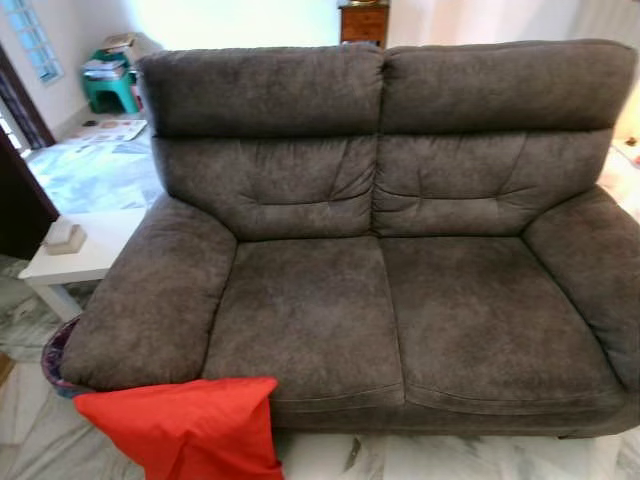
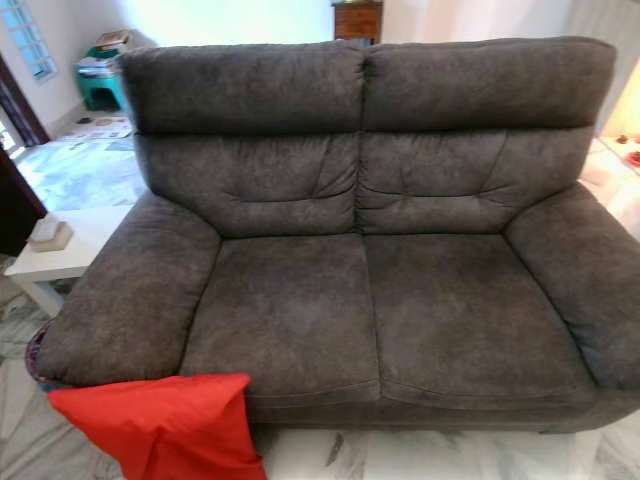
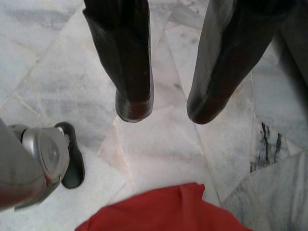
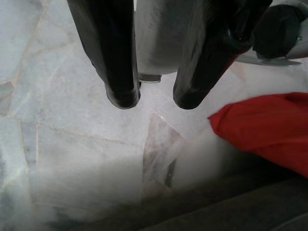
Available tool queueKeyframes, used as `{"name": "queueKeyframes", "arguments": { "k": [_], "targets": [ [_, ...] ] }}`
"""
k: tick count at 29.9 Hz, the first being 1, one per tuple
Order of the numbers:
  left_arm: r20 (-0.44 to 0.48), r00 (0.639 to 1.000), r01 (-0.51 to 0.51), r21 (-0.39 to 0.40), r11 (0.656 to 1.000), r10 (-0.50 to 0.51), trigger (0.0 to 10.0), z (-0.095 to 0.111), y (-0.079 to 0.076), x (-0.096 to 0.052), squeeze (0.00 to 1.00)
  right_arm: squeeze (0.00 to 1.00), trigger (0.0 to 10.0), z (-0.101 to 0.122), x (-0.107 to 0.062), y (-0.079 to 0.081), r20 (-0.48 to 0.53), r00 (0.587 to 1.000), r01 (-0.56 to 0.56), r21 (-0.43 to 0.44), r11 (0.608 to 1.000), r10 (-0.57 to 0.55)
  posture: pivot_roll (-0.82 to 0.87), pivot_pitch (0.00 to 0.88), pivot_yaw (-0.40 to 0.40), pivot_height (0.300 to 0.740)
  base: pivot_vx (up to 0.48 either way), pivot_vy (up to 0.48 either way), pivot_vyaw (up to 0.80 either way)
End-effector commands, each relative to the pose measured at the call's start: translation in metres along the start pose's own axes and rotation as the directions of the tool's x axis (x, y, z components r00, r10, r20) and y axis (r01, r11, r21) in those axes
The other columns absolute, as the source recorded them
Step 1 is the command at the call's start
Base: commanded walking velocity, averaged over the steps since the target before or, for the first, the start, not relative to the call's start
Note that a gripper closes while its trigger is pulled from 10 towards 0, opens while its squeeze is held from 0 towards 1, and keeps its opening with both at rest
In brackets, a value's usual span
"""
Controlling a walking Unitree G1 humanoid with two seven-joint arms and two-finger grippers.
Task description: Move the pillow to the sofa from floor
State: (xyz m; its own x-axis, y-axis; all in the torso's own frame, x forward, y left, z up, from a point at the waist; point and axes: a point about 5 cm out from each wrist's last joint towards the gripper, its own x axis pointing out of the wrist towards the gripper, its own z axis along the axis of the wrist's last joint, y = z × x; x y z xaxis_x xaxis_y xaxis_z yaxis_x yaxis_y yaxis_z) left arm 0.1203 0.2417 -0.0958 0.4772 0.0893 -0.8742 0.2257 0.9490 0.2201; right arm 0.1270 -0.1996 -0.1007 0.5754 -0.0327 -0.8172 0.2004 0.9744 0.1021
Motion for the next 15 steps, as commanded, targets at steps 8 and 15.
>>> {"name": "queueKeyframes", "arguments": {
  "k": [8, 15],
  "targets": [
    [0.015, 1.000, 0.005, -0.005, 1.000, -0.005, 10.0, 0.005, -0.001, 0.001, 0.00, 0.00, 10.0, -0.004, -0.002, -0.003, -0.003, 1.000, 0.018, -0.002, 1.000, -0.018, -0.08, 0.013, 0.052, 0.740, 0.000, 0.000, 0.00],
    [0.034, 0.999, 0.007, -0.026, 1.000, -0.006, 10.0, 0.012, -0.006, 0.003, 0.00, 0.00, 10.0, 0.000, -0.002, -0.008, 0.005, 0.999, 0.032, -0.026, 0.999, -0.031, -0.09, 0.003, 0.025, 0.740, 0.000, 0.000, 0.00]
  ]
}}
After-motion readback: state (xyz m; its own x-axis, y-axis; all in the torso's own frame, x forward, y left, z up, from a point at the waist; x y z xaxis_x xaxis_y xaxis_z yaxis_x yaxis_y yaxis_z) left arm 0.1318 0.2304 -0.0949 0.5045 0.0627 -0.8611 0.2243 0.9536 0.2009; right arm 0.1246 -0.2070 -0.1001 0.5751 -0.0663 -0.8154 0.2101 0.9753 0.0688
